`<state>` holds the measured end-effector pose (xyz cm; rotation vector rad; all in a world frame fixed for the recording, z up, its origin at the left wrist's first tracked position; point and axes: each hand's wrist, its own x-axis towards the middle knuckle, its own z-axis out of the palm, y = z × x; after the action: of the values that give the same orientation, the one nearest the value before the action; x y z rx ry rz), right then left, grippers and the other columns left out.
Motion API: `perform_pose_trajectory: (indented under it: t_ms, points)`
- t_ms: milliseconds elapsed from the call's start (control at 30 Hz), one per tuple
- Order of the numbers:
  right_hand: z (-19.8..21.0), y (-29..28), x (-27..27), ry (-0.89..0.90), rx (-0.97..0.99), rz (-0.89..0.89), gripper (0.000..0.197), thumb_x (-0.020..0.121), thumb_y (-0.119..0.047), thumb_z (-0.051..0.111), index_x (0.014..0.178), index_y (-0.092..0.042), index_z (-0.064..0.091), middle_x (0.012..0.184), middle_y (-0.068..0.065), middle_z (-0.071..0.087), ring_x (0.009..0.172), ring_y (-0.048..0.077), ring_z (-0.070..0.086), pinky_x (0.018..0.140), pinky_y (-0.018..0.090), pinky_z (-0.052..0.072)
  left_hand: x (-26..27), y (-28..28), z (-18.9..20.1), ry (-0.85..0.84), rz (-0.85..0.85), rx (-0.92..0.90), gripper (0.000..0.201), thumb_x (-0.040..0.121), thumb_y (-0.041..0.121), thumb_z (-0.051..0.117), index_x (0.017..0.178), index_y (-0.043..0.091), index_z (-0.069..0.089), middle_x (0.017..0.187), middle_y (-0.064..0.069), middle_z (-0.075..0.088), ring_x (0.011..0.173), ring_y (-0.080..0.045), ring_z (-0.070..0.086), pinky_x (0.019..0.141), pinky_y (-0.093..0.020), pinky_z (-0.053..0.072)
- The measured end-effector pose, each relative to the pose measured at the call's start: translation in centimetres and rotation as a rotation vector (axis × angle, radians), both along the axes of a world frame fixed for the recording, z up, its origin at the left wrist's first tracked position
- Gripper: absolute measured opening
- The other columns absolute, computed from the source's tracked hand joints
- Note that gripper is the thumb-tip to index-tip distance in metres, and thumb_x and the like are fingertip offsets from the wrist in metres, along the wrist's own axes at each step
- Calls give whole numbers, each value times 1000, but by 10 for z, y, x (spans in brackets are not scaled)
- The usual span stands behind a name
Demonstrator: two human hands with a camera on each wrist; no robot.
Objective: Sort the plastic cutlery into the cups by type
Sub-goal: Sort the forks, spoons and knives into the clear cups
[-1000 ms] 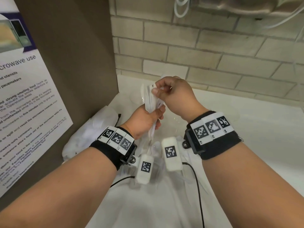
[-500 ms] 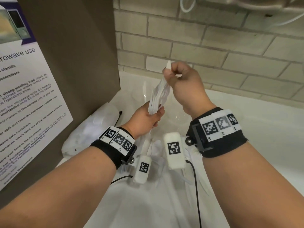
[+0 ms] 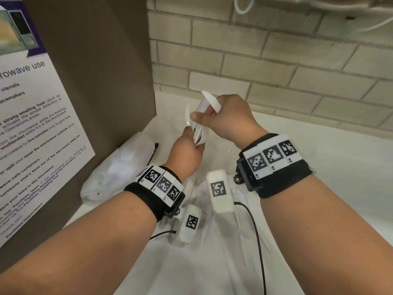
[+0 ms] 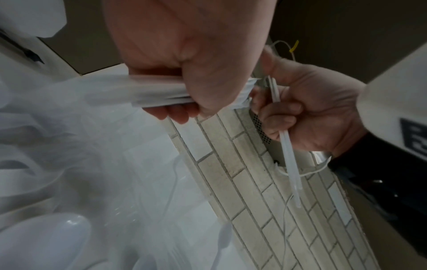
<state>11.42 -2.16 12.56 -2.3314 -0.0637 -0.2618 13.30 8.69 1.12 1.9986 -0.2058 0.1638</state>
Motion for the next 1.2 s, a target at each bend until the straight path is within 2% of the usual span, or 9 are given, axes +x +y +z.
perform_pose_trajectory:
  t_ms: [200, 367, 500, 667, 800, 933, 1067, 1133, 1200]
  points:
    - [3, 8, 4, 4, -75, -1, 13, 83, -24, 68, 77, -13, 63, 68, -6, 57, 61, 10, 53, 52, 21, 40, -4, 1, -1, -22, 45, 47, 16, 94, 21, 54, 98, 16, 40, 69, 8, 50, 65, -21, 55, 62, -26, 40]
    - [2, 12, 2, -85, -69, -15, 20, 89, -26, 61, 96, -8, 66, 91, 4, 68, 84, 22, 65, 75, 32, 52, -4, 4, -6, 7, 17, -18, 18, 94, 27, 54, 99, 14, 42, 76, -4, 55, 65, -25, 57, 60, -32, 47]
    - [7, 14, -1, -189, -21, -32, 17, 93, -26, 57, 98, -10, 60, 89, 4, 61, 83, 22, 59, 72, 30, 47, -5, 5, -4, 30, -11, -100, 19, 94, 26, 55, 101, 12, 45, 74, 0, 53, 63, -20, 53, 62, -34, 49]
    - [0, 22, -8, -144, -50, -7, 20, 87, -30, 65, 79, -15, 53, 72, -5, 52, 67, 14, 51, 55, 21, 36, -7, 6, 2, -59, 23, -36, 14, 96, 21, 52, 101, 10, 44, 68, 8, 48, 56, -6, 46, 48, -10, 34]
    - [1, 20, -6, -77, 18, 8, 16, 88, -24, 65, 92, -9, 62, 81, 1, 59, 72, 18, 55, 61, 25, 41, -11, 9, 1, -29, 29, -59, 14, 95, 22, 54, 100, 13, 45, 72, 5, 51, 60, -10, 48, 51, -12, 36]
    - [13, 14, -4, -97, 156, -11, 11, 93, -25, 59, 90, -15, 56, 78, 2, 62, 66, 19, 59, 58, 28, 48, -13, 15, 3, 30, 2, -140, 17, 94, 24, 56, 99, 10, 48, 74, -4, 53, 61, -17, 48, 58, -27, 43]
    - [31, 2, 9, -186, 390, -52, 8, 97, -22, 52, 90, -19, 50, 84, 2, 73, 46, -2, 55, 46, 20, 40, -12, 23, -2, 91, -21, -138, 17, 97, 26, 51, 103, 11, 48, 80, -8, 58, 66, -17, 53, 66, -33, 48]
    - [39, -10, 26, -304, 495, -86, 8, 98, -21, 49, 90, -21, 50, 84, 2, 72, 49, -3, 55, 51, 21, 41, -2, 26, -4, 152, 17, -194, 18, 98, 26, 49, 99, 9, 45, 79, -6, 57, 68, -19, 54, 69, -38, 49]
    - [39, -15, 43, -359, 561, -100, 12, 99, -19, 46, 88, -24, 49, 83, 3, 69, 60, 0, 59, 58, 23, 47, 1, 33, -7, 198, 87, -291, 14, 98, 24, 48, 99, 11, 44, 78, -3, 54, 65, -16, 53, 64, -32, 46]
